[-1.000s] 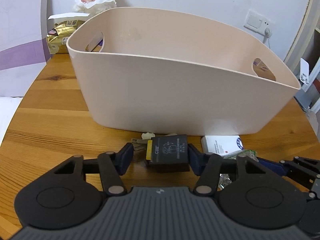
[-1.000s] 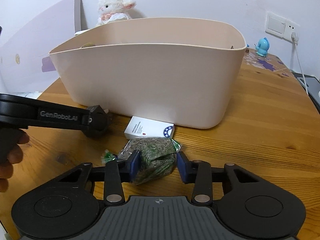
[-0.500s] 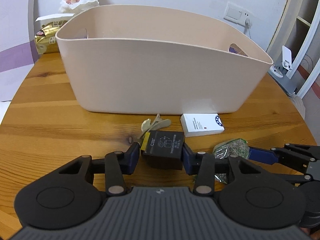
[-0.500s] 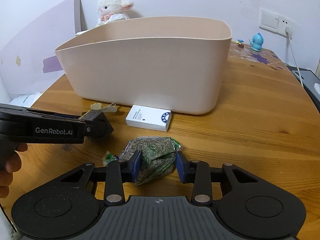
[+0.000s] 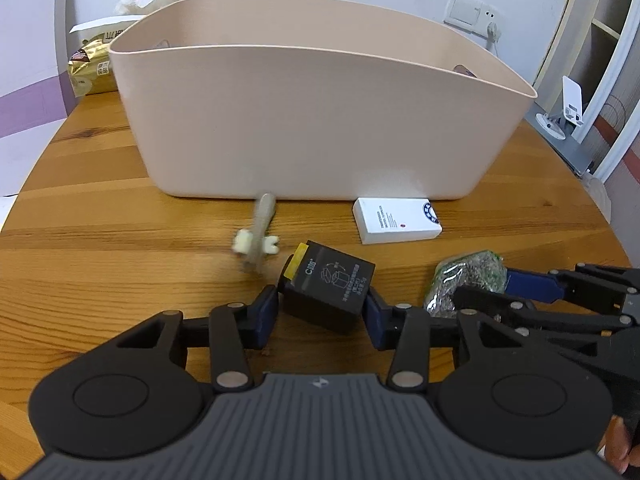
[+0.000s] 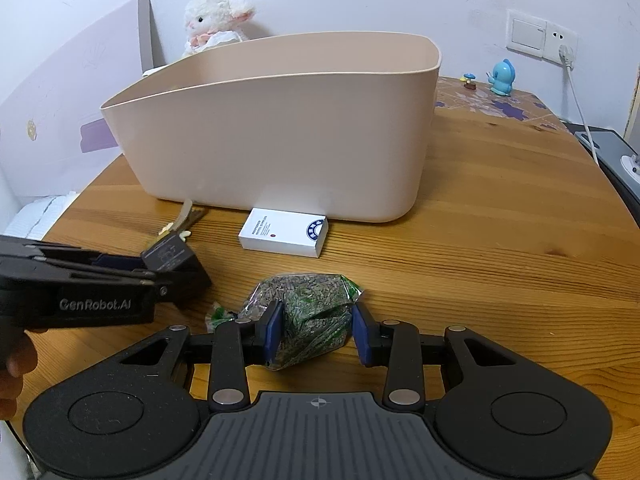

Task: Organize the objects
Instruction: 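Carry the black box and snack bag into the beige bin and open both tools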

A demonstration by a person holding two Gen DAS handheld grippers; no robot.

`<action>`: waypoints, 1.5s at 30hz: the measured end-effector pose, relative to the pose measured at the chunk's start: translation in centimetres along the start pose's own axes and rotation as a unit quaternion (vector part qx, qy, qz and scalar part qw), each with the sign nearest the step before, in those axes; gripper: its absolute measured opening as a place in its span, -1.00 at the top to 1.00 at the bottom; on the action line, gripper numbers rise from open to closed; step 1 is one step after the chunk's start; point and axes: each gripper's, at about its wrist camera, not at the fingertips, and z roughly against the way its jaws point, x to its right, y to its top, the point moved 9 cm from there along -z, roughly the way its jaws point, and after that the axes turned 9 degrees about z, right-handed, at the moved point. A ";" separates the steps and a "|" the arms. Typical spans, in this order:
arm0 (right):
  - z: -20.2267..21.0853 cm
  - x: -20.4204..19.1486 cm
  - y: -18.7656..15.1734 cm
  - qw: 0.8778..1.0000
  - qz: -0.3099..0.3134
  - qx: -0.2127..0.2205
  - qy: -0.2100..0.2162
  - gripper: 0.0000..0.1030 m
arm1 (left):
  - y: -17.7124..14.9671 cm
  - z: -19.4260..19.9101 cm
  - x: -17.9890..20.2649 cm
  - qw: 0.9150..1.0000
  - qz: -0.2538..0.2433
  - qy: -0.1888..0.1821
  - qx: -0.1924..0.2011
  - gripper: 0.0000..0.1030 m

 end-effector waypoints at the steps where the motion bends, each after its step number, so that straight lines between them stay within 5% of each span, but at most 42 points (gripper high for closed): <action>1: 0.1 0.0 0.0 1.000 0.000 0.000 0.000 0.34 | -0.1 0.1 0.0 1.000 -0.002 0.002 0.001 0.10; 9: 2.2 -0.5 -0.1 1.000 0.009 0.016 -0.002 0.38 | -0.8 2.6 -1.0 1.000 0.007 0.011 0.021 0.11; 18: 7.7 -0.6 1.0 0.997 0.010 0.080 -0.009 0.38 | -0.5 7.9 -1.5 0.997 0.010 0.017 0.073 0.11; 29: 12.9 -0.4 5.9 0.987 0.014 0.161 -0.022 0.38 | 3.1 14.4 -2.0 0.987 0.020 0.026 0.155 0.11; 45: 9.5 3.3 13.0 0.981 -0.010 0.190 -0.044 0.38 | 11.5 11.3 -1.8 0.984 0.011 0.037 0.171 0.11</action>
